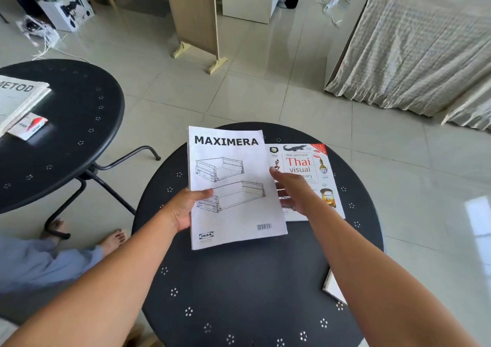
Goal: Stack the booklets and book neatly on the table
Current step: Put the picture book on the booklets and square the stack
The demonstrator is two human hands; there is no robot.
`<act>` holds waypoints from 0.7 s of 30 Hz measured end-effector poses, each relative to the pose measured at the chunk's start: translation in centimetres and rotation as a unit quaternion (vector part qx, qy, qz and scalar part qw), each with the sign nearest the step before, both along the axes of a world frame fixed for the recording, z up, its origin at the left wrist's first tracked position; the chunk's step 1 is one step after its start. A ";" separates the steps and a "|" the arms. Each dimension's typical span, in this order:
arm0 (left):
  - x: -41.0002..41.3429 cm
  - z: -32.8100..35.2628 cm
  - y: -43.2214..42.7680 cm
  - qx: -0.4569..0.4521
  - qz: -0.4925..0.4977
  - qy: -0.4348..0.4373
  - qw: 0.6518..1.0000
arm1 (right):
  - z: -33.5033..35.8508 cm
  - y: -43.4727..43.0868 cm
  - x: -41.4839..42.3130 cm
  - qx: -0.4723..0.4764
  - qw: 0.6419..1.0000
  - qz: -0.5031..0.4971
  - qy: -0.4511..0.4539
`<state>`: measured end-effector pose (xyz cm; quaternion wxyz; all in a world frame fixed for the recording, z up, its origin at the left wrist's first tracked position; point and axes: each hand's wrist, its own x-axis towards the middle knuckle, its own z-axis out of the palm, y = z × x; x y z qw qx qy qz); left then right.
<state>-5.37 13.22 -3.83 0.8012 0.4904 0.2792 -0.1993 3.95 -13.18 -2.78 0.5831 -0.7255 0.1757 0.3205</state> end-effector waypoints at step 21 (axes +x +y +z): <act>1.6 -2.1 2.9 0.051 0.013 0.023 0.998 | -5.4 -9.1 4.1 -0.455 0.885 -0.013 0.100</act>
